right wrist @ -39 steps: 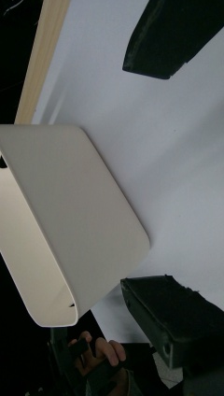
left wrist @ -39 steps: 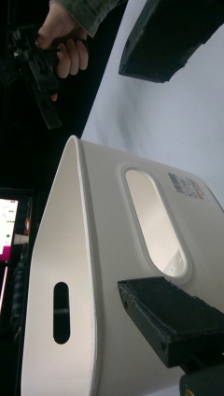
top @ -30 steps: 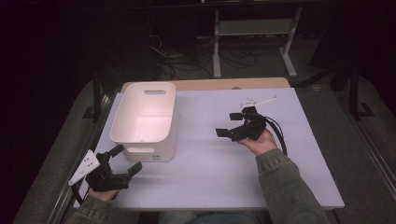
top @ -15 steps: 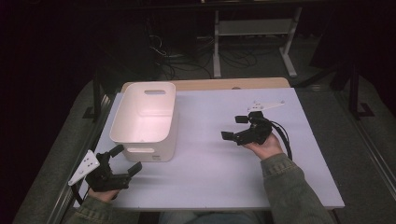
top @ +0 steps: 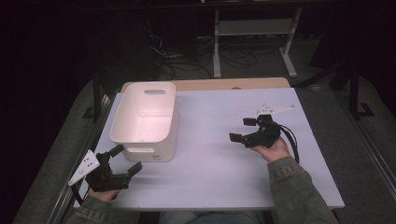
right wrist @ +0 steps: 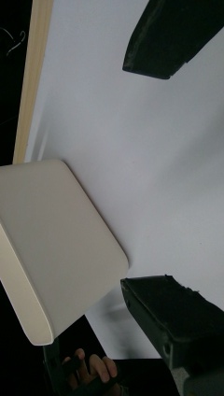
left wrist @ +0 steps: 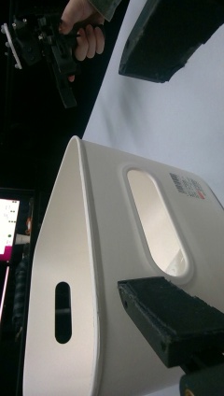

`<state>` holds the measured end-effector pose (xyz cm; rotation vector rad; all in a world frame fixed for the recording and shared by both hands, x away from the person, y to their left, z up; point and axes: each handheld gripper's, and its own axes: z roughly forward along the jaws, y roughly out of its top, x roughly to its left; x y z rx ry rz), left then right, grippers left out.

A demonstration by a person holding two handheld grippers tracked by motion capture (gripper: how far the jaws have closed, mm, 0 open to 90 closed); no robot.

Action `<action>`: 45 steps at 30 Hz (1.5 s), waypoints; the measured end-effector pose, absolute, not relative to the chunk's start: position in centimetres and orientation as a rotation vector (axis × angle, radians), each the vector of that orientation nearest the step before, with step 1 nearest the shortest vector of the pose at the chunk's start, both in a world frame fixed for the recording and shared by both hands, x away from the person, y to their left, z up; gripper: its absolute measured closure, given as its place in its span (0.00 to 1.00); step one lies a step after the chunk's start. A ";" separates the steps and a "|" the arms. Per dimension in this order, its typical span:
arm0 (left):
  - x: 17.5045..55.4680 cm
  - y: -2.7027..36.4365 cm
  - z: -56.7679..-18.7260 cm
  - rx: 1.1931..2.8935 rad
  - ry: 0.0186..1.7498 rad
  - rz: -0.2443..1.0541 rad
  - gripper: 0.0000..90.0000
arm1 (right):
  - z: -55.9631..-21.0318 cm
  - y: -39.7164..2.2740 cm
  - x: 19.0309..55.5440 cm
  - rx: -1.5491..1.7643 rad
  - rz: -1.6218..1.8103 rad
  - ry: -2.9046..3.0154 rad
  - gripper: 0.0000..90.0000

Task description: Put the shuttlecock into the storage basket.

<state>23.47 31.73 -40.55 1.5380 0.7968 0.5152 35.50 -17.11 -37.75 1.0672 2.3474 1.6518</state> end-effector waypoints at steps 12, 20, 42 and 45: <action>23.5 31.6 -40.5 1.542 0.790 0.513 0.00 | -38.0 -19.0 34.5 1.086 1.641 2.301 0.00; 23.5 31.7 -40.5 1.542 0.788 0.514 0.00 | -38.2 -19.8 34.0 1.102 1.632 2.285 0.00; 23.4 31.7 -40.5 1.532 0.793 0.518 0.00 | -39.8 -22.9 32.6 1.176 1.603 2.191 0.00; 23.4 31.7 -40.5 1.532 0.792 0.517 0.00 | -40.0 -23.5 32.3 1.186 1.601 2.172 0.00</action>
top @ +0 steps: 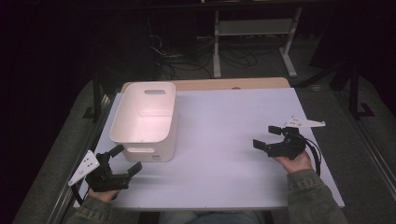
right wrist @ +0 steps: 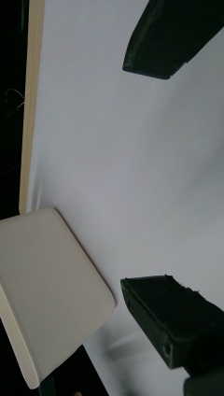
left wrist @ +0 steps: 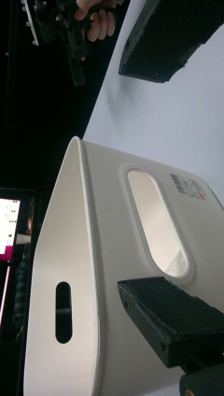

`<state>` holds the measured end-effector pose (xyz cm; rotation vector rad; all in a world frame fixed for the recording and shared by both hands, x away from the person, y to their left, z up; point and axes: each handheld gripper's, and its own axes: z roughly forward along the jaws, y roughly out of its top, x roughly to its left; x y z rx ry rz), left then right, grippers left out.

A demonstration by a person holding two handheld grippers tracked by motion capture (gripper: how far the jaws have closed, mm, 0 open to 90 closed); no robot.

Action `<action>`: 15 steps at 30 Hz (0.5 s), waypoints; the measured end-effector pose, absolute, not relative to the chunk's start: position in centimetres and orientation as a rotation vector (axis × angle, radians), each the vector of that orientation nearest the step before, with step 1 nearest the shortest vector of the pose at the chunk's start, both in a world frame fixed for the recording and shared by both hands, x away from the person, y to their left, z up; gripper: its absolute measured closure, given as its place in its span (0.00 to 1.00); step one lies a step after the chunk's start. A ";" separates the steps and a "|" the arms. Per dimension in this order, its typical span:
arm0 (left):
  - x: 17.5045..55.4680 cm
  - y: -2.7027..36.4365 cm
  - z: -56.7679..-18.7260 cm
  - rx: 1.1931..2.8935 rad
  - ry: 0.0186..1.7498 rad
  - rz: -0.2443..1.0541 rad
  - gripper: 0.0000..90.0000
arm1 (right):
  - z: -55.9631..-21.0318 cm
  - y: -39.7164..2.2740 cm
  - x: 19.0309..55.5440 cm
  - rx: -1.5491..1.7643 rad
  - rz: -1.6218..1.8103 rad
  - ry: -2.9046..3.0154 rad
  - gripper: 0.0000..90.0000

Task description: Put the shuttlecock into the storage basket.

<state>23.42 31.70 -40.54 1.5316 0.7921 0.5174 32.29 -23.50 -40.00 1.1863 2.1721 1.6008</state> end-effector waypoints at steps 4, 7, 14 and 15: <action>23.4 31.7 -40.5 1.531 0.792 0.516 0.00 | -40.0 -24.3 31.9 1.194 1.601 2.148 0.00; 23.4 31.7 -40.5 1.527 0.794 0.514 0.00 | -40.1 -24.8 31.5 1.192 1.602 2.124 0.00; 23.3 31.7 -40.5 1.534 0.791 0.514 0.00 | -40.6 -26.0 30.7 1.188 1.600 2.074 0.00; 23.3 31.7 -40.6 1.533 0.791 0.513 0.00 | -40.7 -26.1 30.5 1.187 1.599 2.066 0.00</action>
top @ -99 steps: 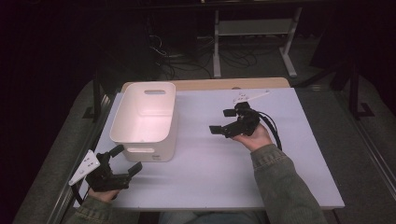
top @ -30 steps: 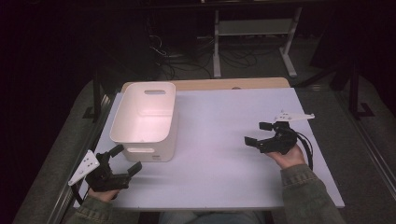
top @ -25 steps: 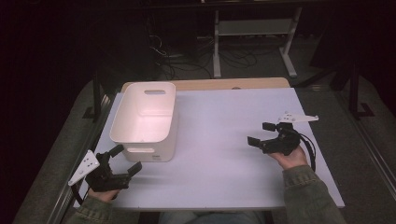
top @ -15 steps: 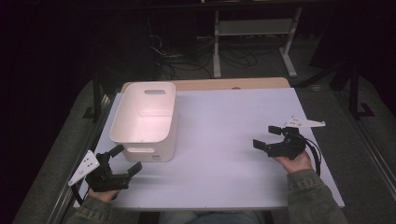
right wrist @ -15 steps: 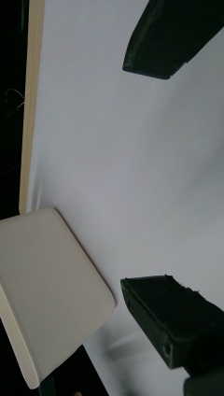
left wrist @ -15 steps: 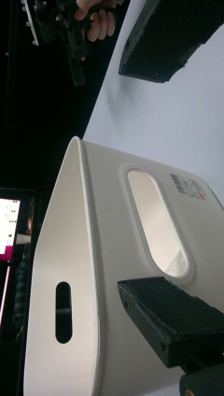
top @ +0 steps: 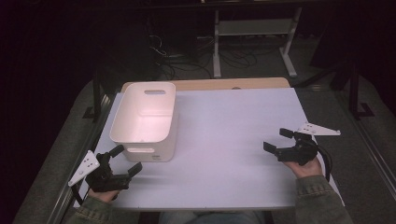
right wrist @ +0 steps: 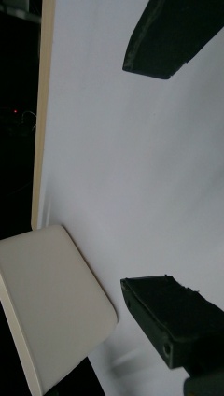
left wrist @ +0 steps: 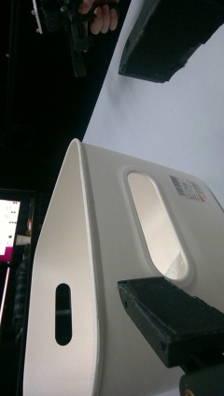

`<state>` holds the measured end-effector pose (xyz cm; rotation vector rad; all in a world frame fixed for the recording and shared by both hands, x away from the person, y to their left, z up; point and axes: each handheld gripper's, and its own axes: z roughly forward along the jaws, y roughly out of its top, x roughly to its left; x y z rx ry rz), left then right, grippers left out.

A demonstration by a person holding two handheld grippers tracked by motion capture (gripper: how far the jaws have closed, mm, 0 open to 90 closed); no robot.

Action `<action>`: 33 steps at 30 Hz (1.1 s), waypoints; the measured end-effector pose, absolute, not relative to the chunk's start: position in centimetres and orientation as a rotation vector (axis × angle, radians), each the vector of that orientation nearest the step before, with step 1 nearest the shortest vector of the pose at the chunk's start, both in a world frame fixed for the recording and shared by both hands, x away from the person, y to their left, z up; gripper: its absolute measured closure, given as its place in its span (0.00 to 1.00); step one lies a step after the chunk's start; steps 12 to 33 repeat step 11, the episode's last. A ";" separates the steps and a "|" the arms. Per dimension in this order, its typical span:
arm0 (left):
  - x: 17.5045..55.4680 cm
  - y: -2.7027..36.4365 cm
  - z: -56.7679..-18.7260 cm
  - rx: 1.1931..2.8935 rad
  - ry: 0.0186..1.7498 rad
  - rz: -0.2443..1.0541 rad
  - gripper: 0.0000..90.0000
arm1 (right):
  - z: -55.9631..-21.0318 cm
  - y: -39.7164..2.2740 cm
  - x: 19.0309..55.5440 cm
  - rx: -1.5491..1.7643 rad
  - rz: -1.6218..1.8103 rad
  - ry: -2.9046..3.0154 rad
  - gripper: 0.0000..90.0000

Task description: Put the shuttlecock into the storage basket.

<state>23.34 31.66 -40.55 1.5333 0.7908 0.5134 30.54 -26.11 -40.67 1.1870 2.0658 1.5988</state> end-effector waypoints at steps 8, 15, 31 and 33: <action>23.3 31.7 -40.5 1.528 0.792 0.510 0.00 | -41.4 -27.0 29.8 1.192 1.593 2.034 0.00; 23.3 31.6 -40.5 1.527 0.792 0.510 0.00 | -41.5 -27.1 29.7 1.202 1.600 2.031 0.00; 23.3 31.6 -40.5 1.527 0.792 0.510 0.00 | -41.5 -27.1 29.7 1.202 1.600 2.031 0.00; 23.3 31.6 -40.5 1.527 0.792 0.510 0.00 | -41.5 -27.1 29.7 1.202 1.600 2.031 0.00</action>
